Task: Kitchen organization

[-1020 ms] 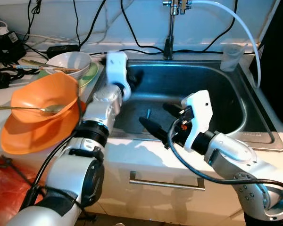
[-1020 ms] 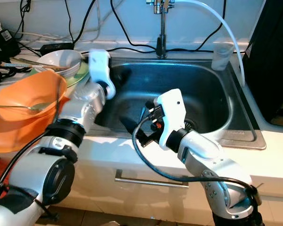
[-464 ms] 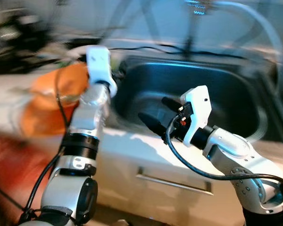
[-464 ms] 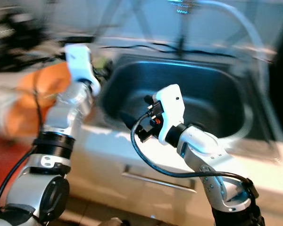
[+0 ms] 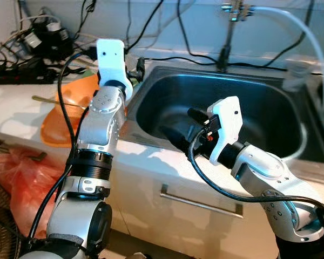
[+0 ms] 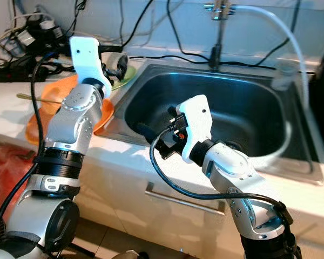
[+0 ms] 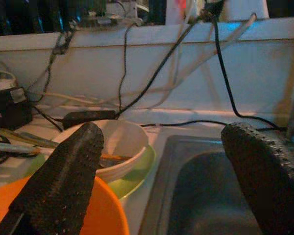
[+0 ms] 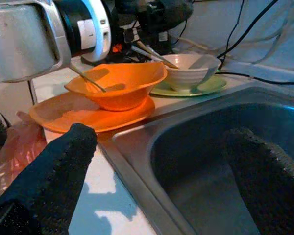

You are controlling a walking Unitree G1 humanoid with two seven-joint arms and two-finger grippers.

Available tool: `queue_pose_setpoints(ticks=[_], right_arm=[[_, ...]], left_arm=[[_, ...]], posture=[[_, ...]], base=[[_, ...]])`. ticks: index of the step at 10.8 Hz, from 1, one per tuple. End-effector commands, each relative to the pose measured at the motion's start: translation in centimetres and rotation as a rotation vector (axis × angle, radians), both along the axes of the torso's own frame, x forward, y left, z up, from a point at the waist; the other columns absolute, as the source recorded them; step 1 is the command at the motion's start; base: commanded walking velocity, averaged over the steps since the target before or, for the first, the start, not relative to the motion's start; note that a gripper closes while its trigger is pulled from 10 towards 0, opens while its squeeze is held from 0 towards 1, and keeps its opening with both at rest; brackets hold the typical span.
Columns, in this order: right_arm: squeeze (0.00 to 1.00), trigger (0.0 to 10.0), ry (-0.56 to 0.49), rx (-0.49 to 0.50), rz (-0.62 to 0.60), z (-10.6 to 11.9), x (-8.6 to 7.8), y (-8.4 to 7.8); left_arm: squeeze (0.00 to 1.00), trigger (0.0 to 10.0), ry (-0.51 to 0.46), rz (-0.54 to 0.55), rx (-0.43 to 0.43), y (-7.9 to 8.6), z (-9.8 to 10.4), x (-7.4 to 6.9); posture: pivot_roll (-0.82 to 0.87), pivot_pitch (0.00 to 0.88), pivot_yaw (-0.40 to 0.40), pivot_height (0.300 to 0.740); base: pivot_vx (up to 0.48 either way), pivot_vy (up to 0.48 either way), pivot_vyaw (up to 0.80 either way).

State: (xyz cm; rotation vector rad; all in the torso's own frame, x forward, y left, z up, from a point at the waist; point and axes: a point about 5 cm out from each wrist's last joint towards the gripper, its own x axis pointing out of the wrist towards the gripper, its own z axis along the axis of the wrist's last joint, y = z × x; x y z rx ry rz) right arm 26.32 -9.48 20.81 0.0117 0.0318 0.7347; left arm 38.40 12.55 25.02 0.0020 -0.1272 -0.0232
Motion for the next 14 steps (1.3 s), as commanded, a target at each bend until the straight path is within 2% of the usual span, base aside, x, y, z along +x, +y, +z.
queue_pose_setpoints(ticks=[1, 3, 6, 10, 12, 14], right_arm=[[0.0, 10.0, -0.019, 0.001, -0.021, 0.2, 0.3, -0.3], [0.0, 10.0, -0.025, 0.004, -0.024, 0.3, 0.4, -0.3], [0.0, 10.0, -0.028, 0.015, -0.052, 0.3, 0.7, -0.5], [0.0, 10.0, -0.035, 0.017, -0.069, 0.4, 0.7, -0.6], [0.0, 10.0, -0.043, 0.015, -0.067, 0.5, 0.6, -0.5], [0.0, 10.0, -0.048, 0.017, -0.057, 0.6, 0.3, -0.3]], left_arm=[[0.0, 10.0, 0.005, 0.063, 0.009, 1.1, 0.0, -0.1], [0.0, 10.0, 0.055, 0.117, 0.006, 2.4, -1.3, -0.3], [0.0, 10.0, 0.09, 0.117, -0.02, 2.7, -2.2, -0.3], [0.0, 10.0, 0.131, 0.128, -0.078, 3.9, -2.4, 0.5], [0.0, 10.0, 0.183, 0.163, -0.109, 5.0, -2.9, 0.9], [0.0, 10.0, 0.218, 0.204, -0.097, 6.3, -3.5, 1.3]], posture=[[-0.08, 0.0, 0.089, 0.74], [-0.07, 0.0, 0.086, 0.74], [-0.08, 0.0, 0.09, 0.74], [-0.08, 0.0, 0.095, 0.74], [-0.08, 0.0, 0.097, 0.74], [-0.08, 0.0, 0.097, 0.74]], base=[[0.0, 0.0, 0.51], [0.0, 0.0, 0.8], [0.0, 0.0, 0.0], [0.0, 0.0, 0.0], [0.0, 0.0, 0.0], [0.0, 0.0, 0.0]])
